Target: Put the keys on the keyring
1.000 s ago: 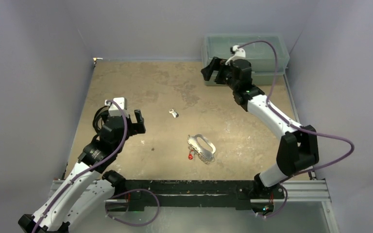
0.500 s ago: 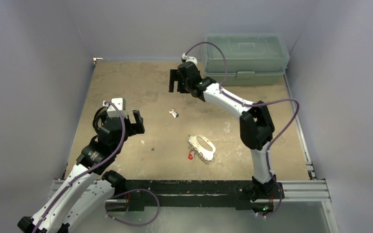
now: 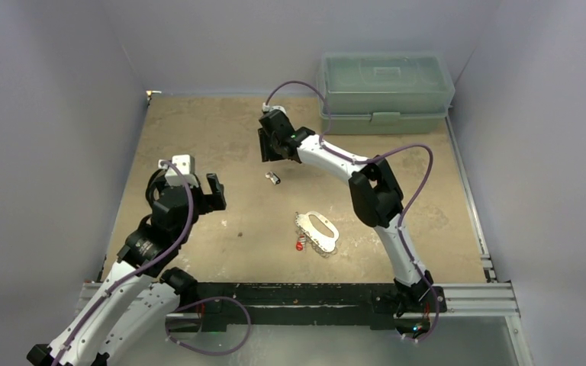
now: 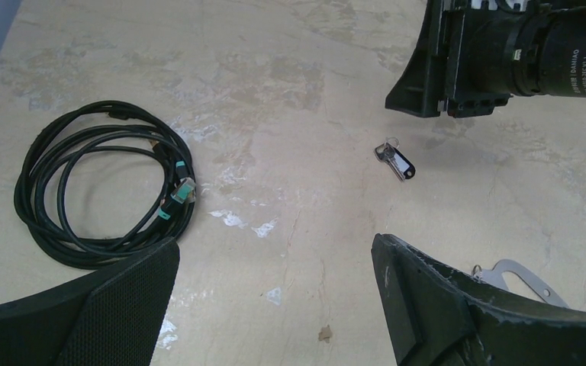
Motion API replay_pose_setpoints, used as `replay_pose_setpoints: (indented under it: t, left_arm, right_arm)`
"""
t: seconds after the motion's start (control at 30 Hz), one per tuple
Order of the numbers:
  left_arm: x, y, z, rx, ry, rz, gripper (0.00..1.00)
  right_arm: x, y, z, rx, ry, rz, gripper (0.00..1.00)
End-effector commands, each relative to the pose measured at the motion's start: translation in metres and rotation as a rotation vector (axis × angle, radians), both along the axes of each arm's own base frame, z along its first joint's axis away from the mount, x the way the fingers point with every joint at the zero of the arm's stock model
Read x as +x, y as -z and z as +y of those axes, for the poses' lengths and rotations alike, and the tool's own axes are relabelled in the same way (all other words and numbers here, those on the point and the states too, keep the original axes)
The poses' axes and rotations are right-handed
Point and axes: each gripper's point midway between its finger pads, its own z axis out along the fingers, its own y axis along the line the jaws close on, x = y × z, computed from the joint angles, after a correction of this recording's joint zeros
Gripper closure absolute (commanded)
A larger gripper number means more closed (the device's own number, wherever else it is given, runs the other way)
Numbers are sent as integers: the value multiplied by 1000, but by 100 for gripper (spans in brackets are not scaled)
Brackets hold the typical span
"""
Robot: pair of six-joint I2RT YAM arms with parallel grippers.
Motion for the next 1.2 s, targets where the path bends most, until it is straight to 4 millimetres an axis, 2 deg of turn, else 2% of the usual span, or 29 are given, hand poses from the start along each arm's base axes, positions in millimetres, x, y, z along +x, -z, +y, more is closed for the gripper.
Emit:
replay_pose_setpoints:
  t: [0.0,0.23,0.33,0.47,0.57,0.8,1.0,1.17]
  left_arm:
    - [3,-12,-1,-10,5,-33,4]
    - [4,-9,-2,-2,8,-22,4]
    - [5,-8,-2,1,7,-17,4]
    - [5,-7,-2,6,6,-13,4]
    - [6,-5,-3,11,6,-5,4]
    - [8,-3,-3,16,7,0,4]
    - [8,-1,-3,22,5,8,4]
    - [9,-1,-3,24,3,9,5]
  right_arm:
    - [-7,-17,16,13,-184,-20,56]
    - [-25,-4,20,-42,-455,-21,54]
    - [-26,4,15,-59,-504,-17,52]
    - [-23,17,10,-59,-531,-1,42]
    - [-17,20,6,-60,-538,-3,42]
    - [-16,35,7,-57,-609,29,47]
    - [-18,45,10,-27,-655,66,48]
    - [-19,47,7,-5,-670,87,61]
